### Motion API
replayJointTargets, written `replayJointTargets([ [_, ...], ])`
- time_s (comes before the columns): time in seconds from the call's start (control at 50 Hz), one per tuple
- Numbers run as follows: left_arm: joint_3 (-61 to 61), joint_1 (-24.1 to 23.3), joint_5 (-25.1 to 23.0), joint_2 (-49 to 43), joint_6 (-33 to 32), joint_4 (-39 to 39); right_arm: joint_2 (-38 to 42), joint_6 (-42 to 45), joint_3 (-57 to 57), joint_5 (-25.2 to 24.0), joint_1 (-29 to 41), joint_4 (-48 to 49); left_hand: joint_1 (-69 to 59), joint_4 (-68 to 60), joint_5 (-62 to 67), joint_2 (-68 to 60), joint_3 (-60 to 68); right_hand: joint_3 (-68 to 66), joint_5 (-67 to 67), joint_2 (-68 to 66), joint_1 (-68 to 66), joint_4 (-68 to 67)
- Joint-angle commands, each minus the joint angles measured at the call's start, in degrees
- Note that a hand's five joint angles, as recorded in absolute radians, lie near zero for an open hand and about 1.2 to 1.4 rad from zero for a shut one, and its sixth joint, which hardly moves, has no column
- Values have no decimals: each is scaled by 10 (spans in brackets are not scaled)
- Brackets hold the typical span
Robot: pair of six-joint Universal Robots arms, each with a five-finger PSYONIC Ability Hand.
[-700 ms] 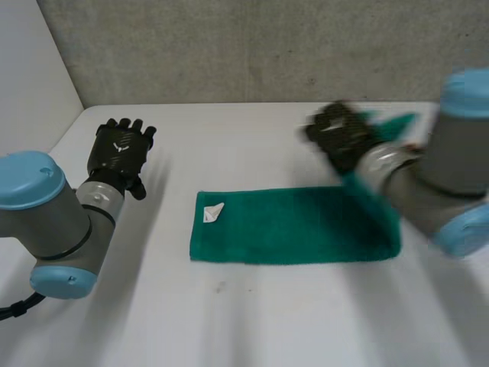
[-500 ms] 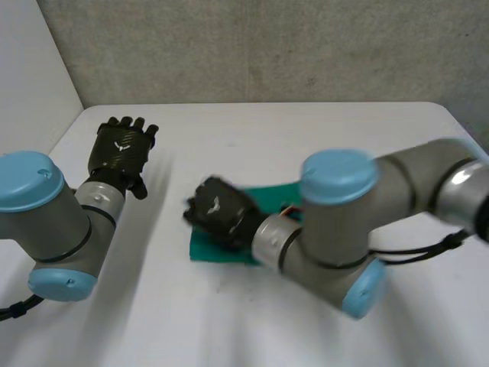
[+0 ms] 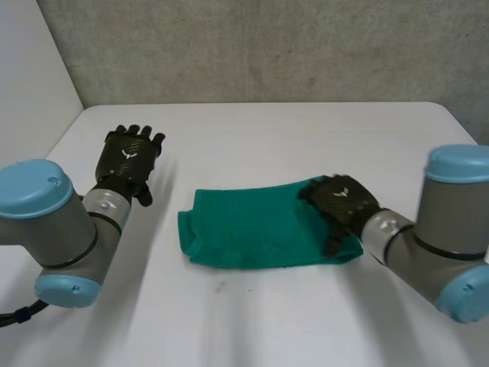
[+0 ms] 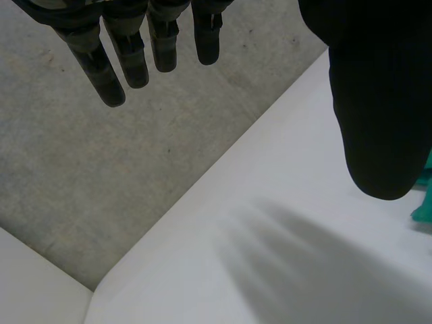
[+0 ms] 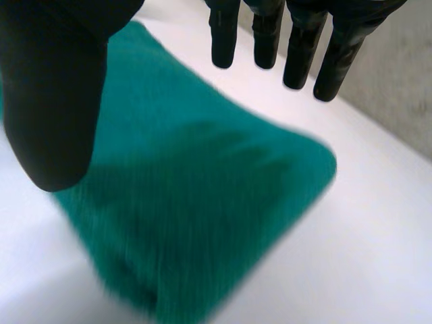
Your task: Fold the towel.
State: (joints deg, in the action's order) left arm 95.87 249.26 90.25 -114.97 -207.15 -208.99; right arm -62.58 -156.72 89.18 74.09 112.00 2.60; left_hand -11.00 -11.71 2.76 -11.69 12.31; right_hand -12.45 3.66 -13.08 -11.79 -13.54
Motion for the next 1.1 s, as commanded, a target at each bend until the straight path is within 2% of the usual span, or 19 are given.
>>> replayJointTargets([
  [0.02, 1, -8, 1, -3, 0, 1, 6, 7, 74, -30, -83, 25, 10, 17, -28, 17, -23, -325, 313, -319, -332, -315],
  [0.04, 2, -8, 1, -3, 0, 1, 7, 7, 78, -29, -91, 31, 10, 17, -28, 17, -23, -548, 536, -541, -554, -537],
  [0.06, 5, -8, 1, -3, 0, 0, 7, 7, 78, -27, -93, 35, 10, 17, -28, 17, -23, -674, 662, -668, -681, -663],
  [0.26, 8, -9, 2, 6, 0, 0, -8, 48, 32, 29, -76, 81, 10, 17, -28, 17, -23, -675, 663, -669, -682, -665],
  [0.36, 8, -12, 4, 8, 2, 0, -9, 62, -24, 47, 40, 80, 10, 17, -28, 17, -23, -675, 663, -669, -682, -665],
  [0.38, 8, -14, 4, 8, 2, 1, -5, 69, -42, 47, 85, 79, 10, 17, -28, 17, -23, -675, 663, -669, -682, -665],
  [0.42, 8, -16, 4, 9, 3, 1, -2, 72, -51, 46, 107, 79, 10, 17, -28, 17, -23, -675, 663, -669, -682, -665],
  [0.5, 7, -28, 5, 19, 8, 3, 58, 119, -77, 24, 218, 84, 10, 17, -28, 17, -23, -675, 663, -669, -682, -665],
  [0.6, 3, -51, 21, 44, 48, 6, 87, 167, -74, 0, 260, 82, 10, 17, -28, 17, -23, -675, 663, -669, -682, -665],
  [0.62, 1, -54, 25, 48, 55, 6, 87, 170, -73, 0, 260, 82, 10, 17, -28, 17, -23, -608, 596, -601, -614, -597],
  [0.64, -1, -57, 27, 51, 63, 6, 87, 171, -67, 1, 256, 82, 10, 17, -28, 17, -23, -352, 340, -346, -359, -341],
  [0.66, -3, -60, 31, 54, 71, 7, 85, 169, -65, 1, 253, 84, 10, 17, -28, 17, -23, -215, 203, -209, -221, -204],
  [0.68, -6, -66, 35, 60, 85, 7, 85, 169, -65, 1, 253, 84, 10, 17, -28, 17, -23, -214, 201, -207, -220, -203],
  [0.72, -12, -71, 38, 66, 98, 8, 68, 151, -45, 0, 236, 96, 10, 17, -28, 17, -23, -53, 41, -46, -59, -42],
  [0.78, -32, -84, 41, 70, 119, 20, 20, 113, -25, 0, 200, 116, 10, 17, -27, 16, -23, -30, 18, -24, -37, -19],
  [0.82, -52, -99, 41, 70, 135, 43, -29, 50, -4, 0, 159, 143, 8, 15, -25, 15, -21, 25, -37, 31, 18, 35],
  [0.96, -127, -143, 43, 34, 215, 131, -85, -154, 13, -1, 98, 154, 3, 10, -20, 10, -16, 25, -37, 31, 18, 35],
  [1.06, -167, -156, 49, -17, 313, 209, -84, -208, -1, -9, 65, 112, -16, -9, -2, -9, 3, 25, -37, 31, 18, 35],
  [1.1, -170, -160, 52, -33, 329, 227, -66, -208, -17, -13, 64, 91, -16, -9, -2, -9, 3, 25, -37, 31, 18, 35],
])
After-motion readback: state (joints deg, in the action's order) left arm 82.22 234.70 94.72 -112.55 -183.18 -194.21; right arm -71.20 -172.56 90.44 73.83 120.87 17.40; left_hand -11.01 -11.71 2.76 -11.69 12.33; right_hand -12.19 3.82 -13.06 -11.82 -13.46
